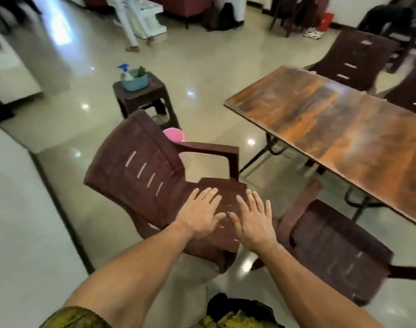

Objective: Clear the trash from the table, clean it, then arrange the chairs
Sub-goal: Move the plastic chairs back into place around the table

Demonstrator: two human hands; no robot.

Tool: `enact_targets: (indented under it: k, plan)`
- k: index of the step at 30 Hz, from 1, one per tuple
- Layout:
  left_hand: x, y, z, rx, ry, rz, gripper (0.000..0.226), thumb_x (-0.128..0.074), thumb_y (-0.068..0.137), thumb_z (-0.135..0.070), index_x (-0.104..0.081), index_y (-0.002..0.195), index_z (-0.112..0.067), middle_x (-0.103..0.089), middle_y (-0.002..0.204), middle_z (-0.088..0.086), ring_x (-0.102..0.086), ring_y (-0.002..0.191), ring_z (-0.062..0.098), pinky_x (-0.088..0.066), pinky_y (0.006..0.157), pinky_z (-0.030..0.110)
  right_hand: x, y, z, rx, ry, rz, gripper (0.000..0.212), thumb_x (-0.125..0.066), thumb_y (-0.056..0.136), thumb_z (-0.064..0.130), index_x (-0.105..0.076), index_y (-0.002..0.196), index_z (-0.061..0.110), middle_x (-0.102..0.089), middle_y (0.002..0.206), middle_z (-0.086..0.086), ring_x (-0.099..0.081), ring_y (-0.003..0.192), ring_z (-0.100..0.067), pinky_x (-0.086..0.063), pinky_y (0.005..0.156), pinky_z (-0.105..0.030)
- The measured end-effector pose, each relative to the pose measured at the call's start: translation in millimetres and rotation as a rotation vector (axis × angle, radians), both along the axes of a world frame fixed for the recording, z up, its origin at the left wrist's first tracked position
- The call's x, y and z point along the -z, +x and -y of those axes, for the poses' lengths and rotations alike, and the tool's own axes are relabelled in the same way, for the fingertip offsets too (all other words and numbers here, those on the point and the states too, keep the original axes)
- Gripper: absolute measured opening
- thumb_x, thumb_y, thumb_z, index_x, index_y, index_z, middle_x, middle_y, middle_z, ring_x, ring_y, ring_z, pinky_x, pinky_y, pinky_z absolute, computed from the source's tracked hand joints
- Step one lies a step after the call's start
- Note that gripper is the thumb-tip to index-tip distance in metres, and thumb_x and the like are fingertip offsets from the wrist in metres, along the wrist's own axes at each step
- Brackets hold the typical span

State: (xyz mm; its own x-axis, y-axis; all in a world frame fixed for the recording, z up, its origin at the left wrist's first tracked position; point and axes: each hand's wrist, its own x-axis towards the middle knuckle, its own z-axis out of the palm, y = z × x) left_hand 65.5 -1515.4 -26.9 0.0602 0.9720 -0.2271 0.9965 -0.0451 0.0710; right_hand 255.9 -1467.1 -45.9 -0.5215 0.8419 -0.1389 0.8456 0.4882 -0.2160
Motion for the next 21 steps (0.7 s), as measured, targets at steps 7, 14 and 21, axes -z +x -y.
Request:
enact_targets:
  k: [7,14,21]
  plan:
    - [-13.5,-140.3,11.1,-0.261,-0.022,-0.100,0.066,-0.021,0.105,-0.055,-0.025,0.160,-0.018,-0.015,0.170,0.003,-0.009,0.157,0.021,-0.007,0.127,0.046,3.9,-138.6,-38.3,-0.232,-0.035,-0.006,0.068,-0.011,0.100,0.061,-0.017,0.158,0.027,-0.009,0.167,-0.006,0.002,0.154,-0.024,0.001,0.123,-0.055]
    - [-10.4,-263.1,22.2,-0.394,-0.062,-0.172,0.063,-0.024,0.106,-0.053,-0.028,0.158,-0.018,-0.019,0.168,0.004,-0.012,0.156,0.022,-0.010,0.126,0.048,4.2,-279.1,-23.5,-0.352,-0.083,-0.159,0.062,-0.018,0.102,0.057,-0.026,0.156,0.026,-0.014,0.167,-0.005,-0.006,0.154,-0.025,-0.008,0.123,-0.054]
    - [-6.7,-397.9,-53.8,-0.152,-0.056,-0.169,0.058,-0.030,0.106,-0.046,-0.033,0.155,-0.016,-0.022,0.167,0.005,-0.013,0.155,0.021,-0.011,0.126,0.046,31.4,-422.7,4.8,-0.094,-0.229,-0.371,0.068,-0.018,0.099,0.059,-0.024,0.156,0.022,-0.016,0.166,-0.008,-0.015,0.152,-0.026,-0.017,0.123,-0.045]
